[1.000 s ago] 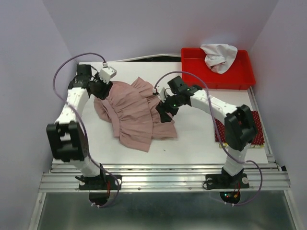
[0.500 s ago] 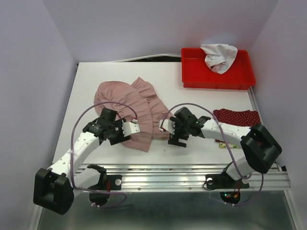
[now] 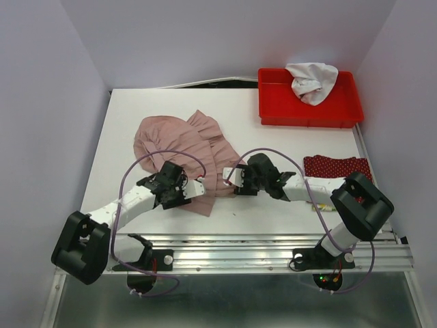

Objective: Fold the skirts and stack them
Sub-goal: Fold the skirt

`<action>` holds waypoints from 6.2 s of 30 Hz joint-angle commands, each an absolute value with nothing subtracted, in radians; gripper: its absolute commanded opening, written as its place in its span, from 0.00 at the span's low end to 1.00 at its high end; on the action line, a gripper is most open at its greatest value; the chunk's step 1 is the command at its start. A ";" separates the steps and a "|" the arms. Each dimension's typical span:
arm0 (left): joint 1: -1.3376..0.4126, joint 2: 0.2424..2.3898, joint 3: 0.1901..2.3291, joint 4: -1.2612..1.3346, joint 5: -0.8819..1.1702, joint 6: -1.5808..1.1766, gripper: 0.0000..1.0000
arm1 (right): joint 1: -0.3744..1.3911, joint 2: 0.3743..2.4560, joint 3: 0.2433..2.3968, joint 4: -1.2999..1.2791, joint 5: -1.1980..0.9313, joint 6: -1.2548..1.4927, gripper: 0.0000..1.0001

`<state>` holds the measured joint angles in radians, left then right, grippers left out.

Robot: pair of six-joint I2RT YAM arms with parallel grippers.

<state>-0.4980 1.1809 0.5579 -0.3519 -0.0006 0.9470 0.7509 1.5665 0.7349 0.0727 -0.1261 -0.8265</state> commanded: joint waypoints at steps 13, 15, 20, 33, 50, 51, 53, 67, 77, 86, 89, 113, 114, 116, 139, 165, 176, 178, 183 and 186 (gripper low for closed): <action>-0.508 1.023 0.569 -0.437 0.005 0.927 0.00 | 0.773 1.274 0.776 -0.190 -0.261 -0.738 0.01; -0.508 0.960 0.586 -0.504 0.055 0.928 0.00 | 0.773 1.198 0.802 -0.268 -0.287 -0.704 0.01; -0.508 0.850 0.656 -0.627 0.135 0.914 0.00 | 0.791 1.132 0.880 -0.391 -0.325 -0.623 0.01; -0.500 0.808 0.839 -0.782 0.264 0.743 0.00 | 0.801 1.253 1.182 -0.319 -0.151 -0.537 0.01; 0.038 1.299 1.035 -0.776 0.575 0.885 0.00 | 0.598 1.900 1.782 -0.222 -0.291 -0.798 0.01; 0.054 1.336 1.048 -0.773 0.581 0.890 0.00 | 0.598 1.939 1.811 -0.221 -0.304 -0.804 0.01; 0.087 1.434 1.054 -0.753 0.575 0.893 0.00 | 0.598 2.052 1.862 -0.216 -0.333 -0.811 0.01; 0.181 1.689 1.137 -0.617 0.525 0.802 0.26 | 0.598 2.355 1.901 -0.015 -0.227 -0.830 0.25; 0.181 1.568 1.305 -0.736 0.514 0.749 0.48 | 0.598 2.163 2.011 -0.204 -0.172 -0.741 0.97; 0.172 1.577 1.281 -0.684 0.519 0.686 0.50 | 0.598 2.002 1.931 -0.509 -0.328 -0.454 0.88; 0.155 1.569 1.282 -0.762 0.583 0.849 0.50 | 0.607 1.976 1.858 -0.597 -0.434 -0.364 0.78; -0.692 1.354 0.807 -0.591 0.169 1.037 0.60 | 0.607 2.134 1.687 -0.555 -0.431 -0.236 0.68; -0.695 1.361 0.802 -0.577 0.154 1.037 0.59 | 0.607 2.135 1.681 -0.555 -0.430 -0.241 0.68; -0.696 1.380 0.805 -0.563 0.129 1.032 0.50 | 0.607 2.143 1.680 -0.552 -0.419 -0.256 0.68; -0.681 1.319 0.930 -0.781 0.219 1.141 0.89 | 0.607 2.154 1.657 -0.531 -0.357 -0.333 0.66; -0.336 1.534 1.299 -0.658 0.336 0.913 0.00 | 0.607 2.155 1.623 -0.515 -0.325 -0.451 0.63; -0.209 1.652 1.289 -0.591 0.307 0.845 0.43 | 0.607 2.121 1.557 -0.473 -0.253 -0.588 0.62; -0.175 1.622 1.295 -0.588 0.363 0.804 0.47 | 0.607 2.102 1.530 -0.443 -0.210 -0.640 0.62; -0.026 1.580 1.407 -0.617 0.585 0.684 0.49 | 0.607 2.040 1.583 -0.416 -0.213 -0.658 0.67; 0.066 1.568 1.448 -0.572 0.614 0.583 0.50 | 0.607 2.013 1.682 -0.436 -0.233 -0.635 0.77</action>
